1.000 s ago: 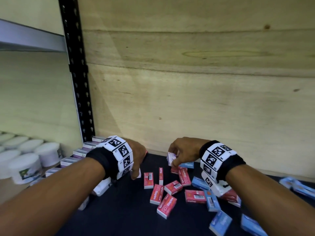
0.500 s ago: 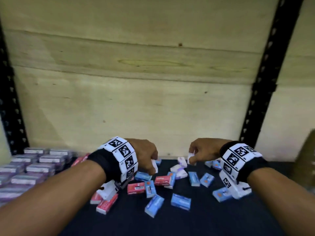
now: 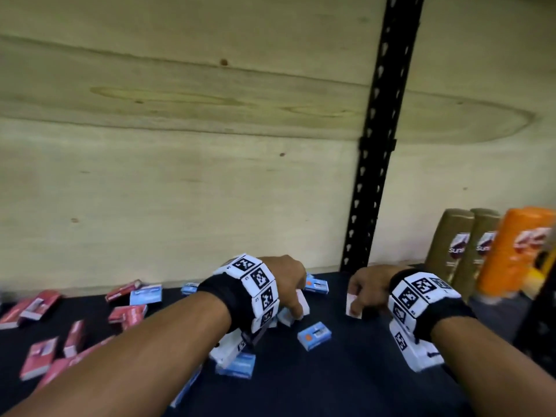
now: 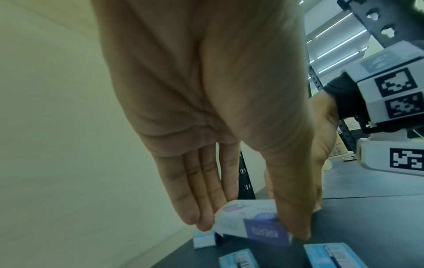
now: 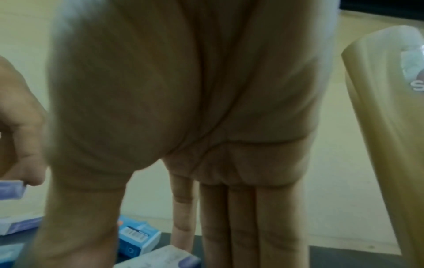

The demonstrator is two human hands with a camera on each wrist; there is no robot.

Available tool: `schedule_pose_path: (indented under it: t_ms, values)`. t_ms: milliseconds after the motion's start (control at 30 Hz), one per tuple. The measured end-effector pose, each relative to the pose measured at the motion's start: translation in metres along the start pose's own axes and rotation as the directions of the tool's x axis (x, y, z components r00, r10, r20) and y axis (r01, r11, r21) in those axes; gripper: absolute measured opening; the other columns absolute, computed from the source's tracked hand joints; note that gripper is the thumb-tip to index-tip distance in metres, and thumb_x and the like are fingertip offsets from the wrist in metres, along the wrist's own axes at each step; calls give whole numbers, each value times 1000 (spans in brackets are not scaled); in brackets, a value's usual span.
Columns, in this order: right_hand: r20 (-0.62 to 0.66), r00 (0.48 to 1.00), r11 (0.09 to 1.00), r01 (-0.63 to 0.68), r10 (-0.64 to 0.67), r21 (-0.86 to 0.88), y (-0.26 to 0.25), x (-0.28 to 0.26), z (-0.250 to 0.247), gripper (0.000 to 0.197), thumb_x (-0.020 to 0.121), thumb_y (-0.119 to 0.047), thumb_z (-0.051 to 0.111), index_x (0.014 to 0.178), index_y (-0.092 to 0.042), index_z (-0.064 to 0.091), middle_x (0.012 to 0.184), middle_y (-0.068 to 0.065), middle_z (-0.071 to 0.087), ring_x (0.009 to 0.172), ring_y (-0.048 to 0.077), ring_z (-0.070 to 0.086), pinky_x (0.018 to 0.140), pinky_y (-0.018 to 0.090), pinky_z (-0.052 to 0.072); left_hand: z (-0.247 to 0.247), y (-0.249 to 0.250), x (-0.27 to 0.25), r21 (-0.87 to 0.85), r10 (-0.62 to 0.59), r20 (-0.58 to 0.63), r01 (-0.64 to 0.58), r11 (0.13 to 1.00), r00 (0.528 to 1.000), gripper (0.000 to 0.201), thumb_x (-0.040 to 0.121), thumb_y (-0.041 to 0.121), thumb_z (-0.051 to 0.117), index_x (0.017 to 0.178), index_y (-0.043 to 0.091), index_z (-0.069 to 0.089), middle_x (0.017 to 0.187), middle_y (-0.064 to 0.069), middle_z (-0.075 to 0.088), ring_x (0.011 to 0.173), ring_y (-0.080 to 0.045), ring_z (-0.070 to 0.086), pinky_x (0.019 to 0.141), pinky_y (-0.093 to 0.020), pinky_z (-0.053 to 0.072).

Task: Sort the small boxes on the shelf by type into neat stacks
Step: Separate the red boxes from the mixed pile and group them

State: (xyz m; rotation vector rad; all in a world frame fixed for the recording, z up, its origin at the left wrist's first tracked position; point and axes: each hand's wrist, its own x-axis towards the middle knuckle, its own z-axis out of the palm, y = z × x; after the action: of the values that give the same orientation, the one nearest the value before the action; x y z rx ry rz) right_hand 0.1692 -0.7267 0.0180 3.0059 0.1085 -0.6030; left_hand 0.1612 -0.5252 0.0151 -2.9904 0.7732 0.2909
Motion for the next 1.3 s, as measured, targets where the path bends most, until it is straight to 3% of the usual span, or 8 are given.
schedule_pose_path:
  t_ms: [133,300,433,667,800,1067,1233,1300]
  values:
    - [22,999,990,22,-25,141,15,8,-1,42,85,-25,76,123,-23,58,92,-6,64,69,14,63,56,22,52,6,17,25,-47,26,-26,-27,999,999,60,69,48,80,114,11,65,107,-6,68,96,-27,66,84,-42,57]
    - [56,997,975,40,-54,220,27,18,-1,61,90,-12,70,143,-23,43,84,-8,57,76,21,65,59,25,56,15,31,48,-52,55,-9,-55,997,998,59,70,46,81,110,6,65,103,-12,68,93,-30,65,73,-38,53]
    - [47,990,991,129,-130,18,21,14,-10,63,93,-16,67,148,-17,37,127,6,62,80,11,57,44,5,42,18,36,59,-80,80,-17,-81,994,997,61,70,42,84,114,6,59,107,-11,66,94,-29,64,78,-39,54]
    - [99,977,971,200,-188,-132,9,22,-15,65,91,-24,70,149,-18,40,137,4,57,111,19,58,62,15,39,22,33,67,-131,102,-38,-106,986,994,59,69,44,85,111,12,57,104,-5,64,91,-24,62,77,-36,54]
    - [107,978,975,192,-181,-108,6,22,-14,60,89,-21,72,144,-19,48,127,3,63,65,1,52,43,6,38,19,22,61,-164,81,-58,-90,982,995,60,67,52,83,109,18,57,104,0,66,93,-20,63,82,-39,55]
    - [51,987,975,160,-154,-151,-4,11,-6,68,87,-31,73,148,-27,43,146,-1,48,130,20,49,99,27,39,5,-25,25,-111,-95,-40,90,990,995,43,79,52,73,106,19,63,104,1,66,93,-18,62,78,-31,49]
    - [47,992,990,121,-117,-79,-5,-2,-12,71,93,-30,66,154,-26,28,150,2,45,83,-7,64,62,5,43,7,-54,-3,-56,-172,-16,171,984,985,31,84,42,70,101,16,68,101,-2,70,92,-21,65,74,-30,51]
    - [-13,994,990,102,-104,-93,-9,-5,-19,65,94,-31,65,151,-22,35,149,4,46,101,5,63,79,13,48,9,-62,-12,-22,-196,-20,195,981,980,26,85,38,68,102,17,69,103,0,69,94,-20,64,74,-29,49]
